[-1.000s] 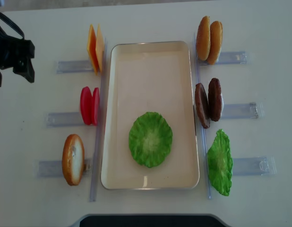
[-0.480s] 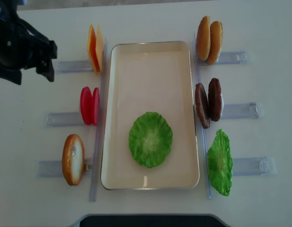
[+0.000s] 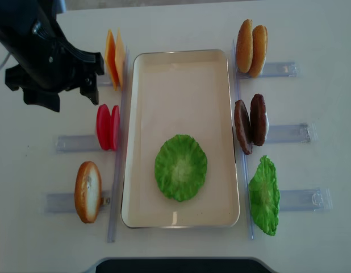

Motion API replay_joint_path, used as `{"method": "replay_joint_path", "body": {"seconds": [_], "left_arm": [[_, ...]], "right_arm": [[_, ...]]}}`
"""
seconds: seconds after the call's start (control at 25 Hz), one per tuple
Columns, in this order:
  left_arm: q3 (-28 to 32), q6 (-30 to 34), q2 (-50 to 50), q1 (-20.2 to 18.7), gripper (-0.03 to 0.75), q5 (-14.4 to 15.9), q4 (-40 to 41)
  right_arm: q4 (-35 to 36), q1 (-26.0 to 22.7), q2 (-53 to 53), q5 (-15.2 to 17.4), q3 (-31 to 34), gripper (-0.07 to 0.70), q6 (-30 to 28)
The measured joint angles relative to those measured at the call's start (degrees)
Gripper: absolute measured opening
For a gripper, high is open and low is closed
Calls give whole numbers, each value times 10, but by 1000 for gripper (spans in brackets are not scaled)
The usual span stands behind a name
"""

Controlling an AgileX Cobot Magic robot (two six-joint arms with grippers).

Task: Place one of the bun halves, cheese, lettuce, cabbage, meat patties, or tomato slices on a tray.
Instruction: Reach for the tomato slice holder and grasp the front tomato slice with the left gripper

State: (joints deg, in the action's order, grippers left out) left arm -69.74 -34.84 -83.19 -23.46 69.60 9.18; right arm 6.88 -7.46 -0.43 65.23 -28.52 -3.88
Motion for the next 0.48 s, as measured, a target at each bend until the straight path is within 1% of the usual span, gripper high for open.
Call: {"method": "replay_joint_path", "body": {"seconds": [0.2, 0.48], "left_arm": [[0, -3, -51, 0, 614, -3, -22], [0, -4, -109, 0, 614, -49, -54]], "right_arm": [[0, 0, 0, 0, 0, 514, 0], [0, 0, 0, 0, 0, 514, 0]]}}
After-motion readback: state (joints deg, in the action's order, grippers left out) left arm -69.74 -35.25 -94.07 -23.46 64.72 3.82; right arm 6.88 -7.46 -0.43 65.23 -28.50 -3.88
